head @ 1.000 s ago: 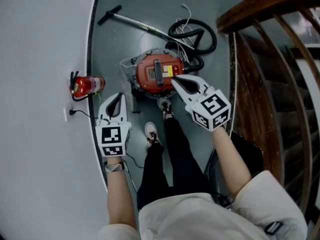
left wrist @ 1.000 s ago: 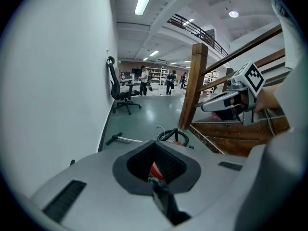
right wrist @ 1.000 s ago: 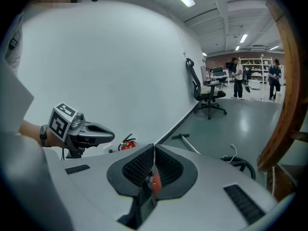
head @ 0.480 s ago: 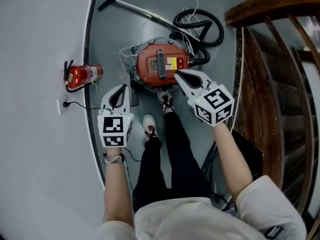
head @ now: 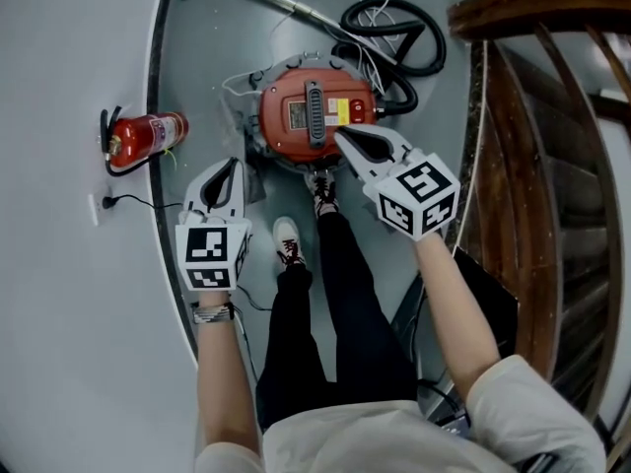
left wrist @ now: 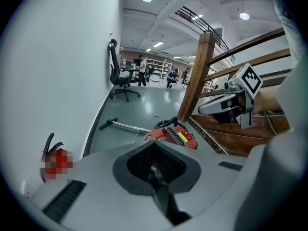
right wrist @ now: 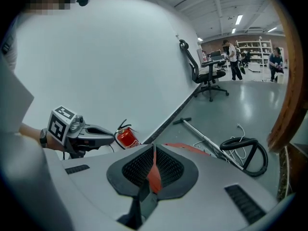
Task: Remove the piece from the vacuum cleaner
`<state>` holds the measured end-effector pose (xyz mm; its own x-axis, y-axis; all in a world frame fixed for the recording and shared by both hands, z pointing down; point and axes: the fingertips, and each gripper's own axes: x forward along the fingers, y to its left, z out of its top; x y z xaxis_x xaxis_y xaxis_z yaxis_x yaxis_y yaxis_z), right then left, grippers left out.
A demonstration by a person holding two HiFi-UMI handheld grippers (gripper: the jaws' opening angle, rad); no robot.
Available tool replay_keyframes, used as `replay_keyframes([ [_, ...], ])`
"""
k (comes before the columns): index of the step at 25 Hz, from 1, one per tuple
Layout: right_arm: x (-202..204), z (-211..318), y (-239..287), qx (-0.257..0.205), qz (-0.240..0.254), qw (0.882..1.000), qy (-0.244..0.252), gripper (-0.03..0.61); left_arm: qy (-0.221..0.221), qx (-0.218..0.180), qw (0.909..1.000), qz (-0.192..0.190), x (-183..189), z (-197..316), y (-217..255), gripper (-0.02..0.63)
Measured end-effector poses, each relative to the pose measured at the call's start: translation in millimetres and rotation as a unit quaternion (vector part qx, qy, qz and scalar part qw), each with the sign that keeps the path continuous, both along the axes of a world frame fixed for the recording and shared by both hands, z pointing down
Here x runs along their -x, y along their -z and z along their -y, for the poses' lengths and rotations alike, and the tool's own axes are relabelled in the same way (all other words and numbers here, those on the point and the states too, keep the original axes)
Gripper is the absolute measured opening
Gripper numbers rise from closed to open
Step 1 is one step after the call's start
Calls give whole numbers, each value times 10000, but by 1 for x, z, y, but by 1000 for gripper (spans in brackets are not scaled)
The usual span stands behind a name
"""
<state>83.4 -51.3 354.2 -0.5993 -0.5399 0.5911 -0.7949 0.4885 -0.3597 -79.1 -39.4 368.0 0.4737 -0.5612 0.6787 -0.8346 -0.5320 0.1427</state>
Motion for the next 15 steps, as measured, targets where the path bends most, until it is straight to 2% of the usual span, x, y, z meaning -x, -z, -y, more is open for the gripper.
replay_keyframes([
  [7,-4,2,-27,91,2,9999,-99,31,-31,85,9998,-168,0,-3,-20,2],
  [9,-6,2,-33,117,-18,9999,-101,31,-53,119,9997,-212,-1,-3,-25,38],
  [15,-4,4,-50,176,-47,9998,-38,32,14,155,9997,-191,5,0,-40,41],
])
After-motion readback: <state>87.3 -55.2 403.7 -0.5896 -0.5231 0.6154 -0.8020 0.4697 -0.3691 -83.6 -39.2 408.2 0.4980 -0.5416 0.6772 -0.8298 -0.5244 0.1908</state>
